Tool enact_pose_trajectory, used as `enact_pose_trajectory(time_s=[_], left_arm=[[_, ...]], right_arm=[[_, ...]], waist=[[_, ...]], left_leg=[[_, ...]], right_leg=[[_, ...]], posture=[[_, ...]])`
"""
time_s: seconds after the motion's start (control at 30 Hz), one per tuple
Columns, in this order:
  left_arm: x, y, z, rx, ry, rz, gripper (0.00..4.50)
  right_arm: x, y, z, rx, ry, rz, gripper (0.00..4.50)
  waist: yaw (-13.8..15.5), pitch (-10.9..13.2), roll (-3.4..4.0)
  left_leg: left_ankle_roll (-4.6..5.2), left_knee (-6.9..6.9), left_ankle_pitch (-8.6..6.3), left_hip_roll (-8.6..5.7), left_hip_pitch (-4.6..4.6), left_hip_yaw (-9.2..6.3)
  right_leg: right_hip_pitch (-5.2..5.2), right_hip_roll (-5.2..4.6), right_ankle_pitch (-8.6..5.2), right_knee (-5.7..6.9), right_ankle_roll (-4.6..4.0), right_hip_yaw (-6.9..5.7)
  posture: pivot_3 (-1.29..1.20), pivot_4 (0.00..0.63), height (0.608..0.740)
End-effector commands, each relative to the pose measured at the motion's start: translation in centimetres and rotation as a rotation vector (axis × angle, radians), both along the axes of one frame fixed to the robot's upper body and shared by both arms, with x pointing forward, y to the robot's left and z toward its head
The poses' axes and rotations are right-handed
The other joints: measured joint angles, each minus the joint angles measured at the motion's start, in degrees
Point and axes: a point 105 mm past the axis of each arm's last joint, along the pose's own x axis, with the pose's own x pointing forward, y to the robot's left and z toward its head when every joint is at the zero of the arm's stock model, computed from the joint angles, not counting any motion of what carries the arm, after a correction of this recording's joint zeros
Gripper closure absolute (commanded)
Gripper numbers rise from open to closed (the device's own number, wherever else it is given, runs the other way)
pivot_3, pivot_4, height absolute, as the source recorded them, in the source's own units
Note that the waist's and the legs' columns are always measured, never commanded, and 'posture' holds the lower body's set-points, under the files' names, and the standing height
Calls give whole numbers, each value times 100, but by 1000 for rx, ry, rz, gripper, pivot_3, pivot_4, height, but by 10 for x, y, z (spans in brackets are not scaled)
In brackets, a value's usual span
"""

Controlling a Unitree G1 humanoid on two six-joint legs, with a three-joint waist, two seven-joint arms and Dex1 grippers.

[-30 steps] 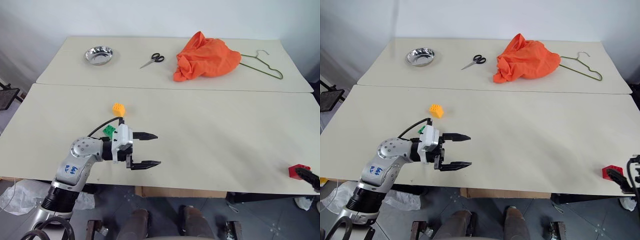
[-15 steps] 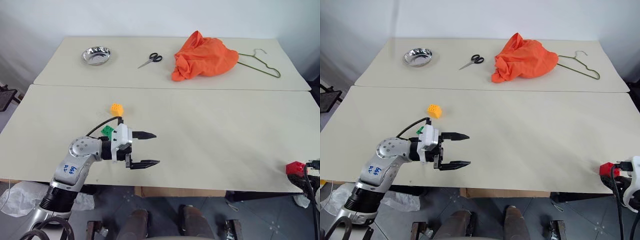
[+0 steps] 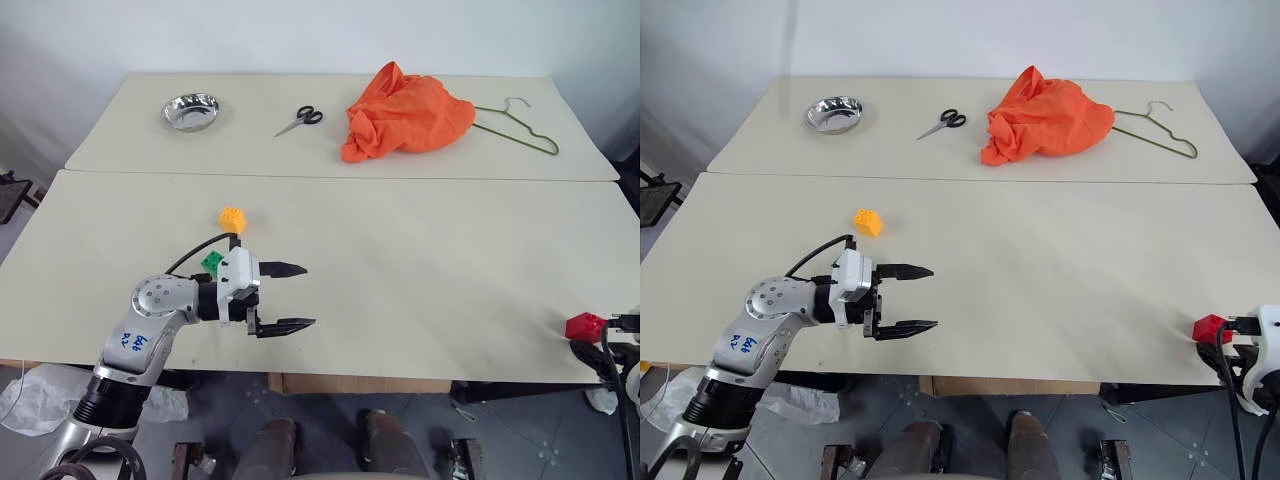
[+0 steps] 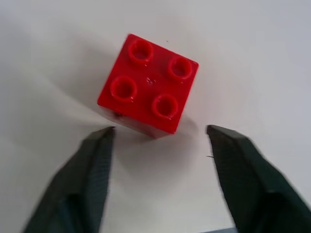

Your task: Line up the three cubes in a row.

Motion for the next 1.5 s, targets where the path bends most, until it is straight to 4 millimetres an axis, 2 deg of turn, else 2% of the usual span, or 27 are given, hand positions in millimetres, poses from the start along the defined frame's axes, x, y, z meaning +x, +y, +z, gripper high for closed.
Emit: enact_pose_trajectory(time_s=[0.03,0.3,0.4,0.53,0.6,0.63,0.7,0.77,0.8,0.83,0.9,0.97,1.1,1.2,1.37,1.5], left_arm=[[-3,1,8,0,-49,2,0],[1,-1,10,8,-61,-9,0],[1,0,10,9,-65,-8,0],[3,2,10,11,-71,0,0],[4,3,10,13,-77,10,0],[4,5,11,11,-80,18,0],[5,7,12,9,-86,32,0],[5,12,13,7,-91,55,0],[5,15,13,5,-95,77,0],[6,16,13,2,-97,92,0],[4,17,13,-3,-100,117,0],[2,19,12,-5,-99,138,0],[0,24,11,-10,-102,189,0],[-3,32,10,-6,-107,236,0],[-8,39,9,5,-107,280,0],[-13,45,8,12,-108,328,0]], right_arm=[[3,5,1,12,-13,32,117],[16,-5,0,21,-67,-73,117],[21,-1,-2,37,-80,-78,762],[23,6,-5,41,-75,-43,2111],[28,9,0,12,-93,0,2762],[33,16,7,-14,-110,65,2999],[41,33,18,-42,-125,203,2977],[62,69,48,-109,-253,456,2977],[71,98,62,-100,-318,645,2977],[74,116,71,-93,-356,766,2977],[76,148,71,-66,-326,1002,2977],[84,171,64,-87,-247,1203,2977],[111,201,60,-124,-175,1399,2977],[133,221,48,-218,-84,1522,2977],[147,229,33,-255,-3,1609,2977],[146,229,26,-246,33,1638,2977]], waist=[[3,0,0],[5,0,0],[4,0,0],[2,-7,-11],[4,-8,-12],[0,-8,-13],[-19,-8,-13],[-89,-7,-12],[-137,-7,-10],[-178,-6,-10],[-204,-6,-10],[-197,-2,-18],[-173,4,-27],[-154,4,-27],[-101,4,-28],[-139,4,-27]], left_leg=[[0,0,0,0,-1,0],[0,1,0,-2,0,2],[0,1,0,-1,-1,2],[0,4,0,-2,0,2],[1,6,-1,-2,0,2],[1,7,-1,-3,-1,2],[2,6,-1,-3,0,5],[2,4,-1,-2,1,11],[1,5,-1,-1,3,19],[0,5,0,0,3,20],[0,3,0,4,12,26],[-1,2,0,10,12,20],[2,20,-3,5,-9,16],[1,31,-5,2,-24,17],[-2,33,-6,-4,-52,12],[3,46,-9,-12,-67,15]], right_leg=[[0,0,0,-1,0,0],[-1,0,0,1,0,-1],[-2,0,0,1,0,-1],[0,-1,1,1,2,-2],[0,-1,1,1,3,-1],[0,-1,2,1,3,-1],[-1,0,2,2,3,-3],[-5,1,2,7,4,-6],[-9,4,2,16,3,-5],[-11,4,2,20,3,-5],[-10,10,1,28,3,-2],[-10,12,0,25,1,-8],[-17,4,1,13,2,-13],[-32,1,1,21,2,-10],[-66,-4,-1,41,-3,-15],[-81,-10,-1,48,-3,-12]], posture=[[0,150,740],[0,150,740],[0,150,740],[0,150,740],[0,150,740],[0,150,740],[0,150,740],[0,150,740],[0,150,740],[0,150,740],[0,150,740],[0,150,740],[0,150,740],[0,150,740],[0,150,740],[0,150,740]])
